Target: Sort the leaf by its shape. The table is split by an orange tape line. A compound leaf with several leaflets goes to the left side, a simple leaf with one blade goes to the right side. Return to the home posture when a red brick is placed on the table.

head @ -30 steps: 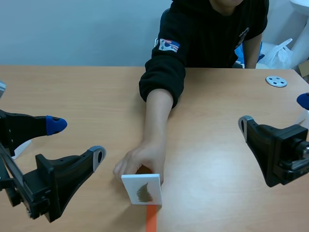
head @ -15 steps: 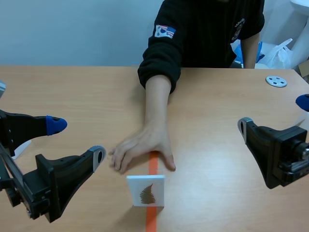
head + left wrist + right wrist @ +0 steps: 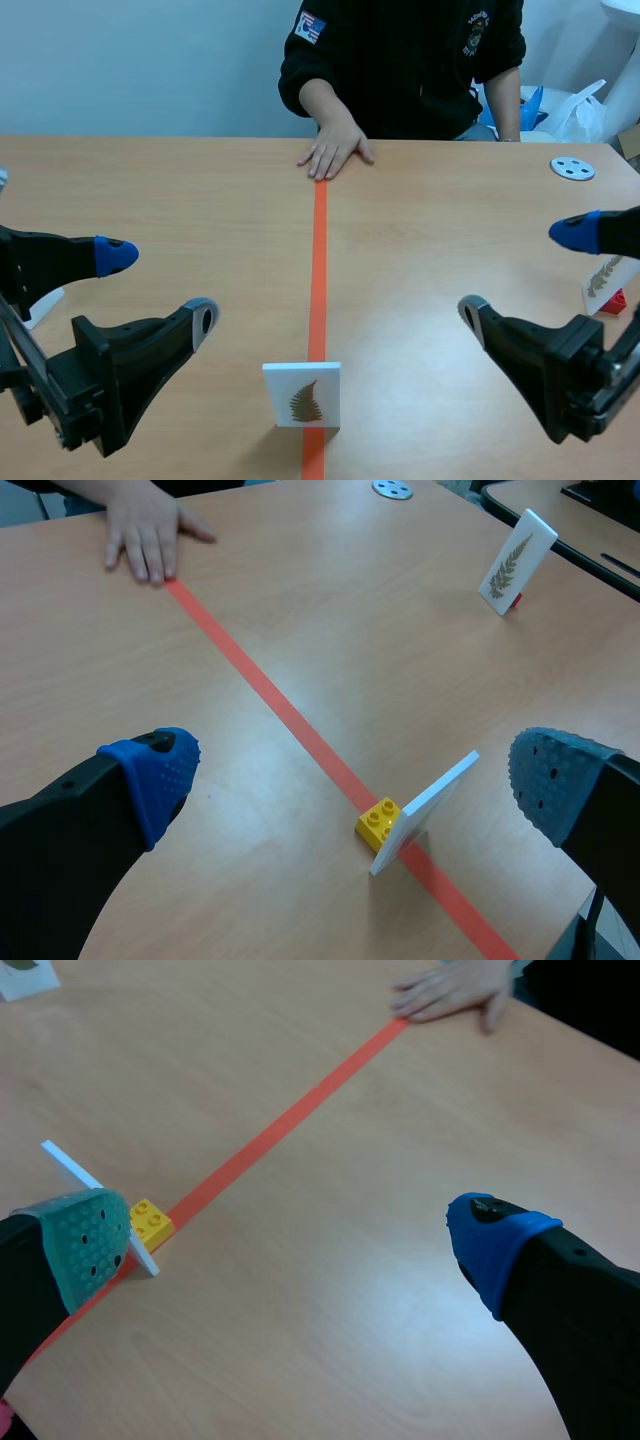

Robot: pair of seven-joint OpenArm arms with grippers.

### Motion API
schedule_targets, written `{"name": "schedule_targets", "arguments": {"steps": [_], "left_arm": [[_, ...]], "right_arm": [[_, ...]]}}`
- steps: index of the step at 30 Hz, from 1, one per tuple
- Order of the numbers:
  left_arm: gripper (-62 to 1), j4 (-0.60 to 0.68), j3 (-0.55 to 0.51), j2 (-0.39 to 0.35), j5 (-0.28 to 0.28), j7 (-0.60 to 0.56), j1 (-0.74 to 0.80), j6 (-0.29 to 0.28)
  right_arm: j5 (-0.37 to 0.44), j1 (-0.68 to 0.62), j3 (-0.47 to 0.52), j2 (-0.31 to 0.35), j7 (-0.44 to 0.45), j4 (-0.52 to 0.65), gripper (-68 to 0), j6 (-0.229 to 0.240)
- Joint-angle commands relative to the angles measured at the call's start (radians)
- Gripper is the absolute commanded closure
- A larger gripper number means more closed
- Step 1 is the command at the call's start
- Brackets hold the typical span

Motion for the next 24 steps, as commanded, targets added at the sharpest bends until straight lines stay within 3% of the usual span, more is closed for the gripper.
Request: {"name": "schedule_targets", "arguments": {"steps": [1,5,17,24], "left_arm": [[-62.3,0.003,-0.002,0.0,-0.007,-0.019,-0.008,0.001],[-62.3,0.003,-0.002,0.0,-0.007,-0.019,-0.008,0.001],[-62.3,0.003,-0.002,0.0,-0.006,-0.019,-0.008,0.001],[-62.3,0.003,-0.002,0.0,-0.006,-0.023,-0.008,0.001]], "right_arm": [[0.007,0.056,-0.031,0.008,0.021,-0.049,-67.9,0.011],[-0.005,0.163,-0.146,0.01,0.061,-0.179,-67.9,0.035],[-0.251,0.392,-0.491,0.004,0.223,-0.42,-67.9,0.035],[-0.34,0.503,-0.63,-0.076,0.286,-0.599,-67.9,0.027]]}}
